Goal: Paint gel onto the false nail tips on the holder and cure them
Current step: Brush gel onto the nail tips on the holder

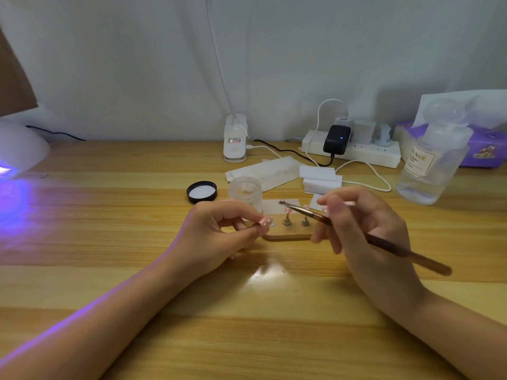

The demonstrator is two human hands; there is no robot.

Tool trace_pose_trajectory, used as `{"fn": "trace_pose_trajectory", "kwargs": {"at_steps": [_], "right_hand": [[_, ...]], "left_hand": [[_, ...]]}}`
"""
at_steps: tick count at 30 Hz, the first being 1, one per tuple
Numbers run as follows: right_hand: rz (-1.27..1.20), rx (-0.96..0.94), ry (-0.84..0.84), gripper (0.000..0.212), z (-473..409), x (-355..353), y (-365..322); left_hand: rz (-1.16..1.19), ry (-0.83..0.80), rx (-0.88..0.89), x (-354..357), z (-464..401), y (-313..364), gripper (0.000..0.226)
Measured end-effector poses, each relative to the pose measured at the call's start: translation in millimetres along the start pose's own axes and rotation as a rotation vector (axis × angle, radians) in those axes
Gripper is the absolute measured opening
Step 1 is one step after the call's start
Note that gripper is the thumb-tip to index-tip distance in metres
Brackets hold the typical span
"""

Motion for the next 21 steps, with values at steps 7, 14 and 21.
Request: {"fn": "trace_pose_trajectory", "kwargs": {"at_steps": [7,14,21], "right_hand": [[0.248,-0.194,-0.103,0.018,1.2,12.0,-14.7],[0.271,-0.24,-0.139,0.03,2.2,16.3,-15.4],[0.227,-0.296,-0.168,0.056,7.1,17.3,-14.6]], "left_hand": [[-0.03,0.0,0.059,0.4,-0.2,1.2,0.007],[-0.026,0.005,0.067,-1.6,-0.7,-2.3,0.006],[-0.027,0.006,0.061,-1.8,0.3,-1.9,0.005]]}}
Point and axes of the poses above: each hand's wrist, its own z-axis away from the middle knuckle, its own x-axis out of the palm, y = z × x, the point moved 8 cm from there along -z, towards the middle knuckle, and after that the axes turned 1 degree about y, right-handed, at the moved point
